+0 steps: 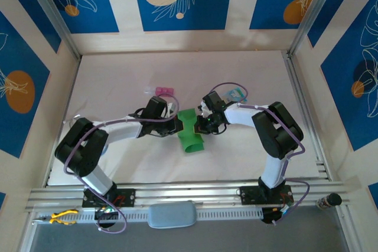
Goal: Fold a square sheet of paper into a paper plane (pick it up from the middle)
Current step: First fold in half a square sheet of paper at the center of the table.
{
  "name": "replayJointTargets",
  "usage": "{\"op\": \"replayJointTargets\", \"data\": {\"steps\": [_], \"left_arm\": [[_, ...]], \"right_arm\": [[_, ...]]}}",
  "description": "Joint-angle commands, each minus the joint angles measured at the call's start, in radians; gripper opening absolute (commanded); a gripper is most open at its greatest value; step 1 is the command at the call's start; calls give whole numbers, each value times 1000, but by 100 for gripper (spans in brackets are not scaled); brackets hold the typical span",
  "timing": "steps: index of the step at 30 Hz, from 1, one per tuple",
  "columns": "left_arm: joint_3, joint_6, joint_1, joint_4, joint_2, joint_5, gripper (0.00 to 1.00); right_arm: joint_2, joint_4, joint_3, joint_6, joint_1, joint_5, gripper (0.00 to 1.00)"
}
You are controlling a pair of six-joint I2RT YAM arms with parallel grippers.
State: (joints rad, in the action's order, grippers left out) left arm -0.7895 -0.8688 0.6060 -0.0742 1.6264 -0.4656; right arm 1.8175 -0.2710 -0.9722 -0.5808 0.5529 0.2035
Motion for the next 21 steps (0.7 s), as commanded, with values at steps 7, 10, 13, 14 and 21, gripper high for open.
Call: {"op": "replayJointTargets", "data": {"steps": [7, 10, 13, 14, 21], "left_arm": [[39, -68, 17, -67, 80, -66, 1], [61, -70, 19, -80, 103, -57, 2], [89, -67, 18, -85, 120, -47, 1], [97, -62, 20, -80, 121, -38, 1], [97, 8, 19, 8, 88, 14, 2]], "right_arm": [[54, -101, 52, -2, -9, -107, 0], [54, -99, 57, -2, -11, -107, 0], [54, -98, 61, -2, -11, -105, 0], [54, -97, 63, -2, -11, -105, 0], [48, -93, 71, -7, -13, -111, 0]]}}
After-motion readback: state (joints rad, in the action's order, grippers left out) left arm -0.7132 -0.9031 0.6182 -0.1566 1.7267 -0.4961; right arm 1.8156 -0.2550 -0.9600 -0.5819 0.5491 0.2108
